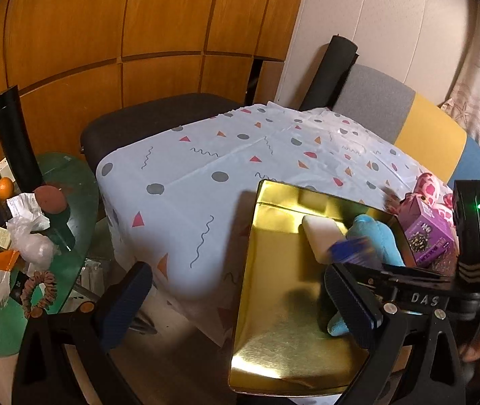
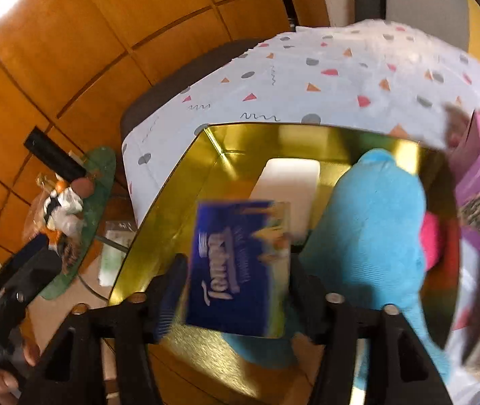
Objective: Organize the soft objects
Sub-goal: 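Carry the blue Tempo tissue pack to the gold tray and release it with the right gripper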
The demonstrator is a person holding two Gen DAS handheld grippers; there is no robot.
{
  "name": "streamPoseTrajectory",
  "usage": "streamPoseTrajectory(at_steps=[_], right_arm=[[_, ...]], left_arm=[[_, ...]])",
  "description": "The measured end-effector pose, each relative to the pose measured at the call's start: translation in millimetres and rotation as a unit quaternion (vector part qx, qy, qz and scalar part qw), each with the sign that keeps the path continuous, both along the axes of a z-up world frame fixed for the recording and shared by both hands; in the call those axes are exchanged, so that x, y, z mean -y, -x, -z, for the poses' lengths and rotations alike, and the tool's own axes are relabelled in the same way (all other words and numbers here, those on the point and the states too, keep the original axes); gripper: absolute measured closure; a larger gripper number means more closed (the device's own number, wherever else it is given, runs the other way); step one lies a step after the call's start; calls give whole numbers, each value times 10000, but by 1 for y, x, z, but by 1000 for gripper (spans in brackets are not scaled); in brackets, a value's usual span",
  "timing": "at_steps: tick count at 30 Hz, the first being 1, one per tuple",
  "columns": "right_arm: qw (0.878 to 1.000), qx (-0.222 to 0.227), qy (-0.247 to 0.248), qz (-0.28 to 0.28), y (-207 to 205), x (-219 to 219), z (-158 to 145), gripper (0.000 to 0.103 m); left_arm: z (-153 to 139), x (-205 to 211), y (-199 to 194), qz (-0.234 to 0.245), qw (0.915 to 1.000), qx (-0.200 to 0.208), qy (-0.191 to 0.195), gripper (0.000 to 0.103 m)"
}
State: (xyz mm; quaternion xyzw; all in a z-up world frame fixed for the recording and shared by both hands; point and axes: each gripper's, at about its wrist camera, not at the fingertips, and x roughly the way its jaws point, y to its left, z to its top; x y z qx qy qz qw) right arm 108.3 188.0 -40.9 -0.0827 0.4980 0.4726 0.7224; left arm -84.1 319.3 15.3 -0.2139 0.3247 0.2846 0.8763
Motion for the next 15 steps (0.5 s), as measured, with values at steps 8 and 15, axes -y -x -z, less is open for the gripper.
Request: streamPoseTrajectory(at_steps=[8,15], right_arm=[[9992,112,-320,213,2,32,-21,26],[9953,745,-351,508,14,87,-42,25]], left_arm=[[2,7,-4,147,9999,-56,-32,0],[-8,36,-15,569,9981,-15,-224,0]])
